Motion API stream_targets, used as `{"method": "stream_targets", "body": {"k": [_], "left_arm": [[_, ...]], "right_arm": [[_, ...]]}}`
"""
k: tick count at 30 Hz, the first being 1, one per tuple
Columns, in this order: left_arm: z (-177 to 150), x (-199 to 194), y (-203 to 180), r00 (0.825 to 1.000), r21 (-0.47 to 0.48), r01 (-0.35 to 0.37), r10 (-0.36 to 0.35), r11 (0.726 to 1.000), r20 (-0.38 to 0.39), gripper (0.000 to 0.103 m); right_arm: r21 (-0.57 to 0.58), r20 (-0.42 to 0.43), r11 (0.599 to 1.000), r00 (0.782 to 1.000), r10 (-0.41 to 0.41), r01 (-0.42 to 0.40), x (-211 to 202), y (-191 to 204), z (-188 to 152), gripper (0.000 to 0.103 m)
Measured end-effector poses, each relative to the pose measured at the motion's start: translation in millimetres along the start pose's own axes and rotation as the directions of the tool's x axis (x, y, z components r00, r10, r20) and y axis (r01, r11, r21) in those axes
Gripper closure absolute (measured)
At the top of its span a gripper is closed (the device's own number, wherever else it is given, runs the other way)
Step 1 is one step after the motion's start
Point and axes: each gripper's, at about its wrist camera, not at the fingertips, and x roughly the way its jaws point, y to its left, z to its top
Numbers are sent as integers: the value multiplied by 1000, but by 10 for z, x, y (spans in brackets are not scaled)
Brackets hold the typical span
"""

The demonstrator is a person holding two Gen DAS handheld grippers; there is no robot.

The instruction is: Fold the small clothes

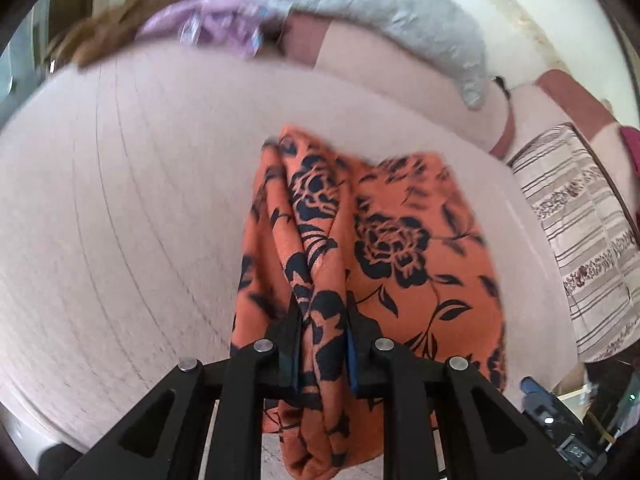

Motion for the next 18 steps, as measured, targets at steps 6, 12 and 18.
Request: {"method": "stream_targets", "body": {"k": [6,12,18], "left_arm": [[-147,427,357,996,-59,-19,14,998,-92,82],[-145,400,289,996,-34,-32,29,999,-89,81],[-149,440,240,996,-22,-39,37,999,-87,80]], "right_arm": [[6,-16,1000,1000,8,-8,24,-4,-37,33],[36,-16,996,997,78,-78,-32,1,79,32],[180,-32,951,965,262,-252,190,-71,469,28]]}}
